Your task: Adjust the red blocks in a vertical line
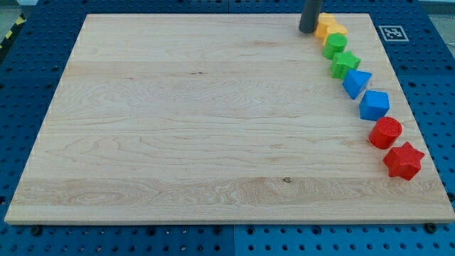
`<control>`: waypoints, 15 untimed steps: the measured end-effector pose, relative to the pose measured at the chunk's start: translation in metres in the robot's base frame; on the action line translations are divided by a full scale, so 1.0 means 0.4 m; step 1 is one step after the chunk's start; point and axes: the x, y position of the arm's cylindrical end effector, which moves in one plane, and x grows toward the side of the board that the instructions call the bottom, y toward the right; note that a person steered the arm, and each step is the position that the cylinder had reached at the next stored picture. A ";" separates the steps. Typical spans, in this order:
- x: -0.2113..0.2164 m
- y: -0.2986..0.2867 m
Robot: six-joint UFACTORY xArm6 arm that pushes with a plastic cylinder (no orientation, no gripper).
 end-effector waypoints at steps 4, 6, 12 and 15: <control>0.164 -0.254; 0.183 -0.282; 0.882 0.216; 0.890 0.435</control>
